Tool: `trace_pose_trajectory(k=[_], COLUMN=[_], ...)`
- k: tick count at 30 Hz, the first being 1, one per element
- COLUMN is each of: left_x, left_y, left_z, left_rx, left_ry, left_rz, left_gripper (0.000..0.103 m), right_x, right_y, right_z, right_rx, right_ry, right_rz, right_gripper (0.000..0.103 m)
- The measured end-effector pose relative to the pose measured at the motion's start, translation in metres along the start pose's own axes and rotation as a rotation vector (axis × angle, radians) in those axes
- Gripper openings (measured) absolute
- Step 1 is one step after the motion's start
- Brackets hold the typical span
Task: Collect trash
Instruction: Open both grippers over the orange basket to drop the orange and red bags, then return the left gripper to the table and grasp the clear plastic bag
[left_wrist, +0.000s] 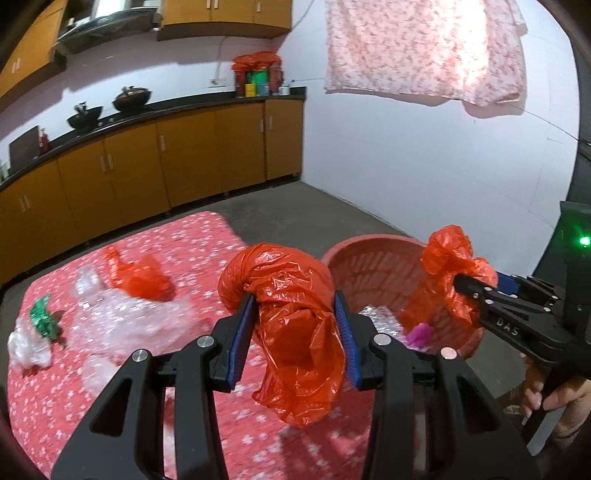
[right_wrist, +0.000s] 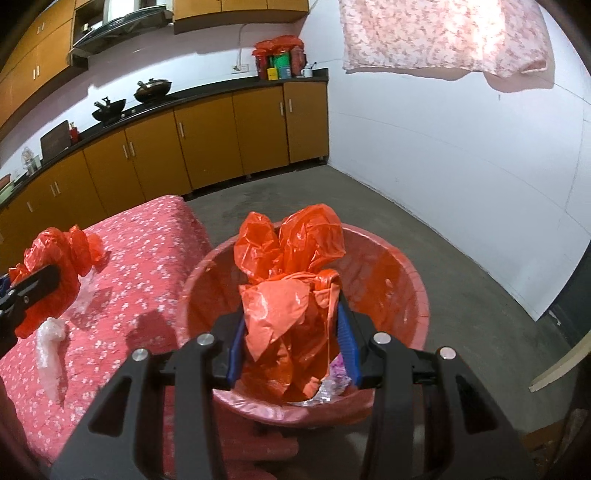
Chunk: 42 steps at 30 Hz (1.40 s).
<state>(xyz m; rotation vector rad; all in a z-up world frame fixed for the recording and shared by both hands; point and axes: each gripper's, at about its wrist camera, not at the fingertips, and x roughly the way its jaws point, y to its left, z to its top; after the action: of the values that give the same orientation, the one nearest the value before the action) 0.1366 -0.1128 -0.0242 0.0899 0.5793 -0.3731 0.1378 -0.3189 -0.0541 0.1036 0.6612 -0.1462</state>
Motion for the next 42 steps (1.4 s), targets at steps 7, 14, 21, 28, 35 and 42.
trace_pose_trajectory(k=[7,14,21,28,35,42], left_x=[0.024,0.054,0.076,0.09,0.099,0.092], left_y=[-0.025,-0.051,-0.064,-0.074,-0.075,-0.057], left_z=[0.012,0.018,0.019,0.019,0.015,0.013], left_rx=[0.025,0.052,0.06,0.077,0.065,0.022], left_ry=[0.005,0.024,0.05,0.072,0.096,0.097], left_rz=[-0.089,-0.151,-0.175,-0.186,-0.183,-0.138], left_gripper=[0.043,0.043,0.043,0.045,0.058,0.059], right_x=[0.007,0.018,0.029,0.035,0.041,0.036], right_y=[-0.016,-0.035,-0.045,-0.05,-0.061,-0.06], right_z=[0.008,0.017,0.018,0.02,0.016,0.013], right_rx=[0.006,0.026,0.033,0.05,0.096,0.099], right_ry=[-0.01,-0.016,-0.011,-0.021,-0.014,-0.032], right_rz=[-0.021,-0.027,-0.018,0.003,0.03,0.029], right_gripper=[0.042,0.042,0.042,0.047,0.053,0.065])
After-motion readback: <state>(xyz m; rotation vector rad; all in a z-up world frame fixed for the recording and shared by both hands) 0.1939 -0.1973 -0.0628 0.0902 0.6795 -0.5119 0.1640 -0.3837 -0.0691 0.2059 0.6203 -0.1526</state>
